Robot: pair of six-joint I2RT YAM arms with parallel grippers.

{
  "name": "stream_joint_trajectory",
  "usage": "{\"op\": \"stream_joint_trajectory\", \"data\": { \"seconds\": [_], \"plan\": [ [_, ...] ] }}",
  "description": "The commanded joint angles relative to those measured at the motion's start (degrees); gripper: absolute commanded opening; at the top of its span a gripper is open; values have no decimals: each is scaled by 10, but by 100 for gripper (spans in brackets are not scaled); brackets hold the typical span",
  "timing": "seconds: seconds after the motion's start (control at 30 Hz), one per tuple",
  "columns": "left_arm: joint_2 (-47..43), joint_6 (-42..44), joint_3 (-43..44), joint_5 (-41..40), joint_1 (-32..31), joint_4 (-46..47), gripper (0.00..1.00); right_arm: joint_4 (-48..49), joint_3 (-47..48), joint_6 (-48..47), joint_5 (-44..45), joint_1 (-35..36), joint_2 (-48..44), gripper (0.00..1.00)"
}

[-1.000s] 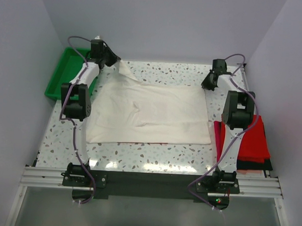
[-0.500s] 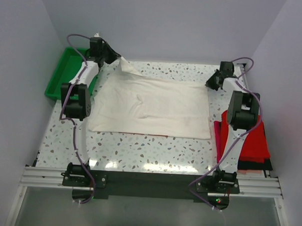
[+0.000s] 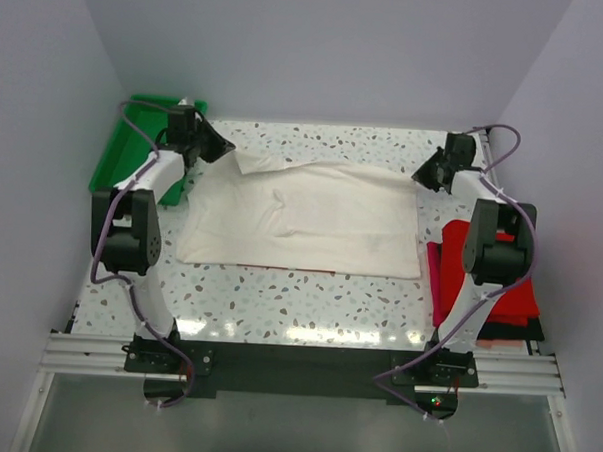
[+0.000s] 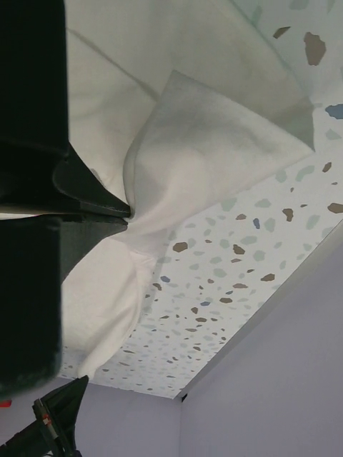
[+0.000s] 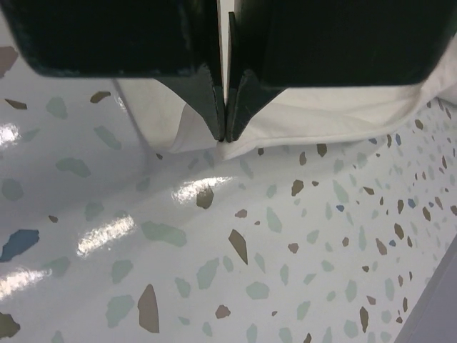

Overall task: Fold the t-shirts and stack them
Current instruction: Fold the tshirt

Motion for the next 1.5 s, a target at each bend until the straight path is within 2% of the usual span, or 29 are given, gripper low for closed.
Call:
{"op": "stream_joint_trajectory", "data": {
  "seconds": [0.0, 0.47, 0.53, 0.83, 1.13, 1.47],
  "plan": [
    [-91, -24, -62, -12, -3, 55, 0, 28, -38, 6, 22, -2, -60, 0],
    [-297, -78, -294, -20, -8, 55, 0, 21, -164, 21, 67, -2, -182, 0],
    [-314, -81, -311, -20, -8, 74, 0, 20, -183, 23, 72, -4, -198, 0],
    [-415, -85, -381, -33, -7, 47, 0, 29, -240, 29, 65, -6, -237, 0],
    [-466, -70, -406, -45, -6, 14, 0, 27, -272, 27, 63, -7, -281, 0],
    [-526, -63, -494, -41, -7, 20, 0, 45, -334, 34, 62, -10, -303, 0]
  ]
}}
